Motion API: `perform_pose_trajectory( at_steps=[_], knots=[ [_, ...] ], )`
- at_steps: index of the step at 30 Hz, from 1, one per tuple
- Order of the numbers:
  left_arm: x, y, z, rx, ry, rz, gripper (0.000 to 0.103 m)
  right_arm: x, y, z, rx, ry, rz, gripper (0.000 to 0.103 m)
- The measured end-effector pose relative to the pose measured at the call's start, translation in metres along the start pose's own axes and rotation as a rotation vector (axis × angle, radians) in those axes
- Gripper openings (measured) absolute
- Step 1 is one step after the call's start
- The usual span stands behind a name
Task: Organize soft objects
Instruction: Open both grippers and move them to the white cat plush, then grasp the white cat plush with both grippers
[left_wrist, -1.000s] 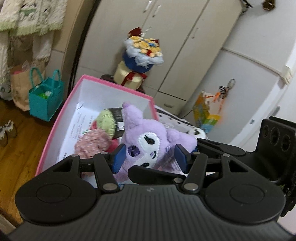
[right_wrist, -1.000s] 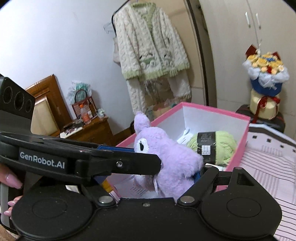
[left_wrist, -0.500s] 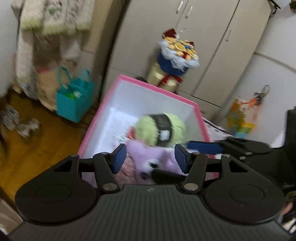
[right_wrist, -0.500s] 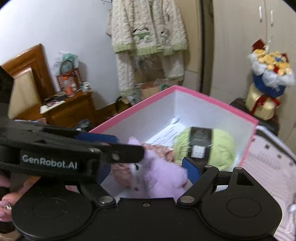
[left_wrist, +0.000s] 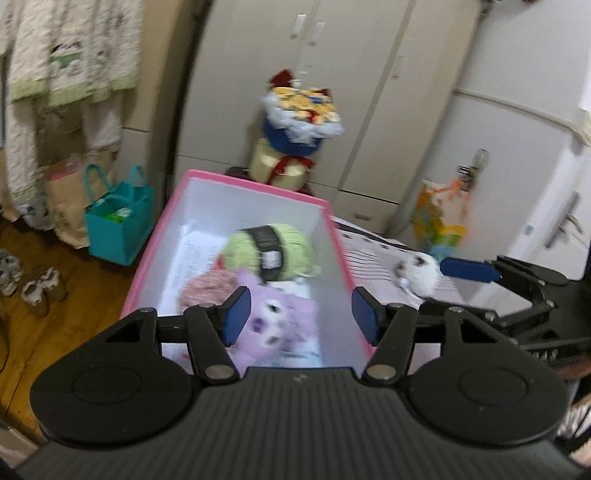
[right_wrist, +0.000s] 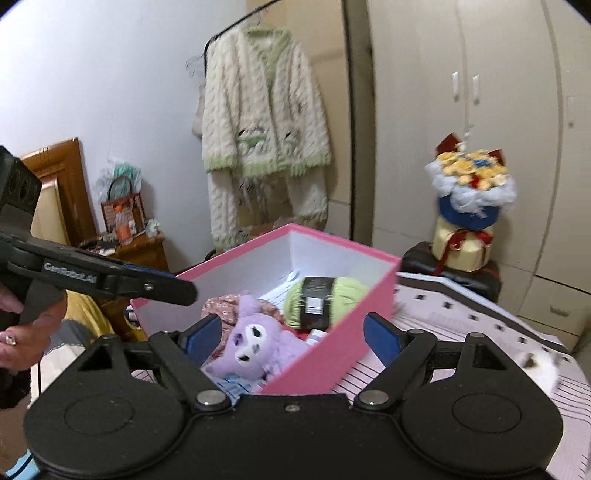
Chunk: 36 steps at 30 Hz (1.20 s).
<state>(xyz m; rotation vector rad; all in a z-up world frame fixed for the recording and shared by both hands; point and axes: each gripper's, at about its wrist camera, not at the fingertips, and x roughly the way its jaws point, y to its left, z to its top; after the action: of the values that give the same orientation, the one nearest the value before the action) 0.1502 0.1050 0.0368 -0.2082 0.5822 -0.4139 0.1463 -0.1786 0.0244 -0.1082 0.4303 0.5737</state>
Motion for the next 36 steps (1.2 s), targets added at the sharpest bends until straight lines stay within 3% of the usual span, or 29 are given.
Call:
perform_pose_trajectory(
  at_steps=[8,18,22,33,36],
  knots=[
    [-0.006,-0.061,-0.007,0.13,0.037,-0.092,0.064,-0.054,-0.017,-0.023,-0.019,0.001,-0.082,0.087],
    [0.03,-0.139,-0.011,0.23,0.043,-0.213,0.065,-0.082,-0.061,-0.065,0.02,-0.018,-0.22,0.087],
    [0.057,-0.158,-0.013,0.229,0.064,-0.232,0.065,-0.082,-0.081,-0.08,0.038,-0.044,-0.251,0.088],
    [0.163,-0.194,-0.013,0.139,0.127,-0.227,0.064,-0.038,-0.163,-0.092,0.057,0.017,-0.197,0.088],
    [0.193,-0.199,-0.012,0.109,0.152,-0.219,0.064,-0.022,-0.189,-0.096,0.073,-0.015,-0.181,0.088]
  ],
)
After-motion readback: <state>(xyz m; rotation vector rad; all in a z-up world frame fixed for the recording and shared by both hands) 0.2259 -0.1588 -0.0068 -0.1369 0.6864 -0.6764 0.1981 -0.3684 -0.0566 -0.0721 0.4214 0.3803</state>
